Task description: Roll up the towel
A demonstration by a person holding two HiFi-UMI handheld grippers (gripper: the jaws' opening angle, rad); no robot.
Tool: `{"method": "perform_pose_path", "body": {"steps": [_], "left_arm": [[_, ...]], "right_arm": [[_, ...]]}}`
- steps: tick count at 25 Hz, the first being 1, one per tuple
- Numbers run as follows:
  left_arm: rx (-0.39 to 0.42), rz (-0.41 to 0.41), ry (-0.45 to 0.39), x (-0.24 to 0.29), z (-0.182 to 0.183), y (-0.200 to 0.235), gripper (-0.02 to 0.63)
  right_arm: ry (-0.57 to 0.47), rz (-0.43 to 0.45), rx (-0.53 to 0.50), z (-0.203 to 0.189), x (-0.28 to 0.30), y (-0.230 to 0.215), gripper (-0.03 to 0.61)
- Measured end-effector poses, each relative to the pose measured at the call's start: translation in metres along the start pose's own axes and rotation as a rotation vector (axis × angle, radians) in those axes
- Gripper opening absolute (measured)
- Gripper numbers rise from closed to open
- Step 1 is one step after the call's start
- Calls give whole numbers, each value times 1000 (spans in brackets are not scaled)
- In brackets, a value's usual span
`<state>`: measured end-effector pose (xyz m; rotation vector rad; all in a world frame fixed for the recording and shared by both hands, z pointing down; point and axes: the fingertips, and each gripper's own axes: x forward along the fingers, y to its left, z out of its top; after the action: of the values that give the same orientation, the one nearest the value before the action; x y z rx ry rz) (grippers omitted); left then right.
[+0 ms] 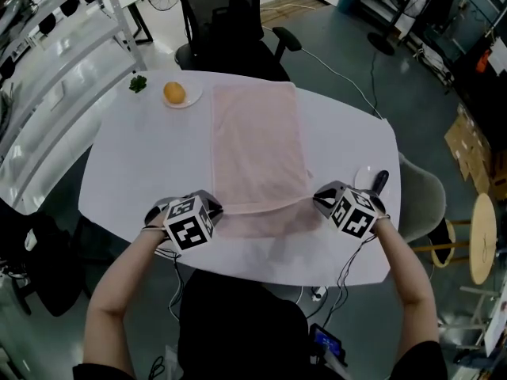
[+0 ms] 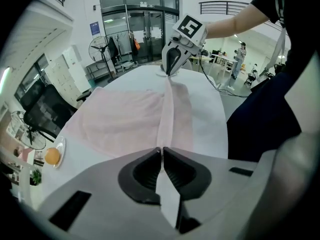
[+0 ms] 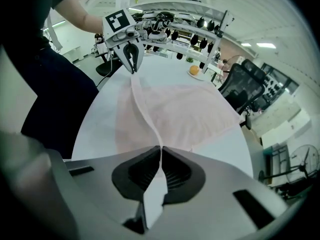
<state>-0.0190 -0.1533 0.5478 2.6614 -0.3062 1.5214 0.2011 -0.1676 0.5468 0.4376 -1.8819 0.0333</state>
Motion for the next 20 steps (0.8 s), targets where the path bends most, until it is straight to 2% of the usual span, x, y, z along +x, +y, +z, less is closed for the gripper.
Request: {"method": "perform_pose_path", "body": {"steps": [11, 17, 20], "left_arm": [[-46, 13, 4, 34, 3, 90, 30], [-100, 14, 52, 59, -10, 111, 32], [-122, 50, 78, 69, -18, 118, 52]], "right_arm": [[78, -31, 89, 5, 51, -75, 23], [126, -43, 123, 0, 84, -88, 25], [142, -71, 123, -2, 97, -91, 38]]}}
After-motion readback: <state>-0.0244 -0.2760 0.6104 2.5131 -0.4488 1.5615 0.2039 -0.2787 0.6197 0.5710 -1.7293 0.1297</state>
